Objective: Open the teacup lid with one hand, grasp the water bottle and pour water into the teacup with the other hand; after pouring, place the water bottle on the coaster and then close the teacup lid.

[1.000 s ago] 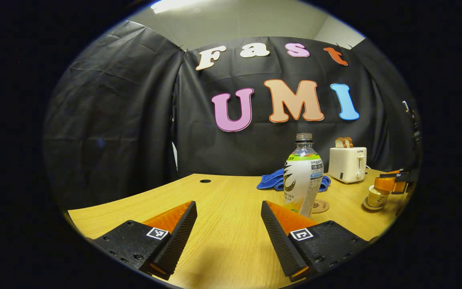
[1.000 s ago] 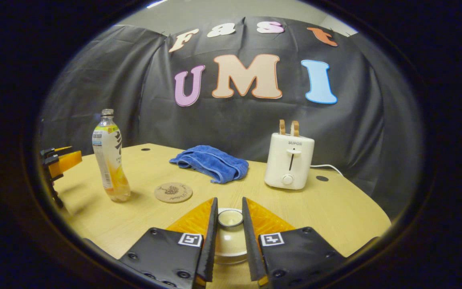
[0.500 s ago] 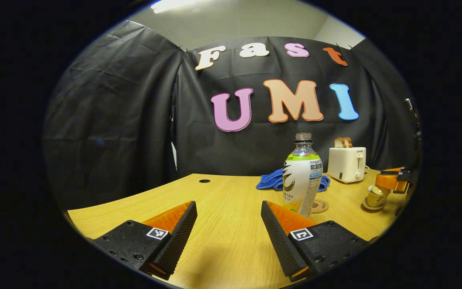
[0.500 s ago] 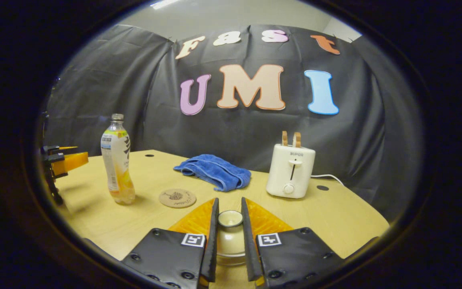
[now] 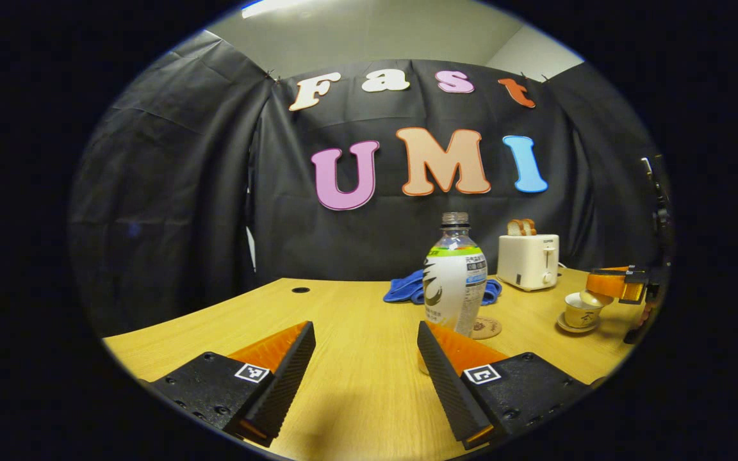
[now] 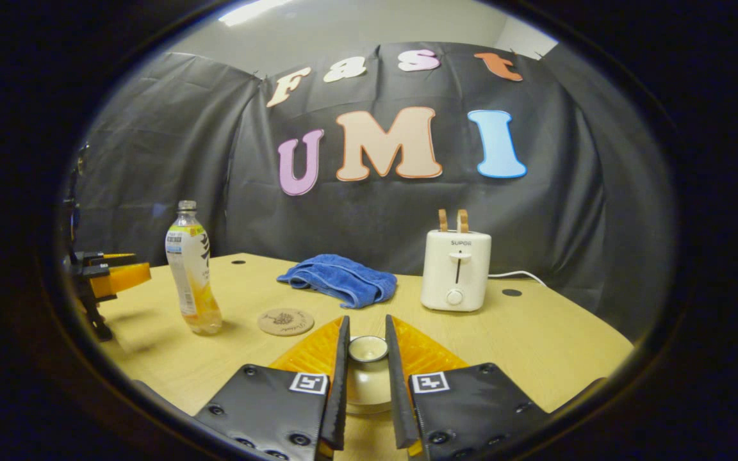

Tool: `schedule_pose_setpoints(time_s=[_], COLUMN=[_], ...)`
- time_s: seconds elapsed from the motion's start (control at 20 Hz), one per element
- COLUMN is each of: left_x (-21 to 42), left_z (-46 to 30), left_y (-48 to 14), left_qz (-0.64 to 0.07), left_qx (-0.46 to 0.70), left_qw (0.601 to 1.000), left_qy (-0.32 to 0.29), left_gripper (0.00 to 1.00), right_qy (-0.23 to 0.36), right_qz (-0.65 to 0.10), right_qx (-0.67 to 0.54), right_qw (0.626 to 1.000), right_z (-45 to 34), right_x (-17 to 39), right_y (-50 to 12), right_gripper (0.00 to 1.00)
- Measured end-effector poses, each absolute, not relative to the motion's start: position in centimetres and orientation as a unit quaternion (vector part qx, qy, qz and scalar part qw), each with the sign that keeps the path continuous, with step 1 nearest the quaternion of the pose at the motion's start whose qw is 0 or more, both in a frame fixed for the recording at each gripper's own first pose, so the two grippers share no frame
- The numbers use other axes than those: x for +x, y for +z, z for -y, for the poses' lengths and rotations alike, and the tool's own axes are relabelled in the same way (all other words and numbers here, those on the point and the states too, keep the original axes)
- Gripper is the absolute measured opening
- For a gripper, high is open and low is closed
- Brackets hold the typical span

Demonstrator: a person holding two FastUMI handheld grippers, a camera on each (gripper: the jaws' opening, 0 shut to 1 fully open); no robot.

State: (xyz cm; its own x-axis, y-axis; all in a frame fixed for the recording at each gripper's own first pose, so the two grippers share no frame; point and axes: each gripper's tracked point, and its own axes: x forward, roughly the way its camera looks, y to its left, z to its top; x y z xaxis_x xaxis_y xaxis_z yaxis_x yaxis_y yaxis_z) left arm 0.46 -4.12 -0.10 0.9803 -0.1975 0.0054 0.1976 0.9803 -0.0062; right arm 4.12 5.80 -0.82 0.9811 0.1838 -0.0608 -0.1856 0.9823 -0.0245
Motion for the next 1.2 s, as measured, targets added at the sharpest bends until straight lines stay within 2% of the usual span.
schedule_pose_setpoints(time_s=[0.2, 0.45, 0.5, 0.95, 1.2], left_x=[0.3, 1.2, 1.5, 4.8, 6.0], left_z=[7.3, 9.6, 10.1, 13.2, 13.8], left_y=[-0.2, -0.3, -0.3, -1.3, -1.1], left_qz=[0.003, -0.001, -0.003, -0.032, -0.027], left_qx=[-0.005, -0.006, -0.006, 0.004, 0.007], left_qw=[0.986, 0.981, 0.980, 0.977, 0.979], left_qy=[-0.164, -0.195, -0.200, -0.209, -0.203], left_gripper=[0.94, 0.92, 0.94, 0.94, 0.90], right_qy=[0.080, 0.070, 0.068, 0.045, 0.028], right_qz=[-0.022, -0.009, -0.008, -0.005, -0.004], right_qx=[-0.003, 0.000, 0.000, 0.000, 0.000], right_qw=[0.997, 0.998, 0.998, 0.999, 1.000], right_z=[-4.7, -4.1, -3.8, -1.6, 0.2], right_x=[3.4, 2.9, 2.8, 2.0, 1.2], right_y=[-0.5, 0.0, 0.0, 0.1, 0.2], right_gripper=[0.32, 0.34, 0.34, 0.33, 0.32])
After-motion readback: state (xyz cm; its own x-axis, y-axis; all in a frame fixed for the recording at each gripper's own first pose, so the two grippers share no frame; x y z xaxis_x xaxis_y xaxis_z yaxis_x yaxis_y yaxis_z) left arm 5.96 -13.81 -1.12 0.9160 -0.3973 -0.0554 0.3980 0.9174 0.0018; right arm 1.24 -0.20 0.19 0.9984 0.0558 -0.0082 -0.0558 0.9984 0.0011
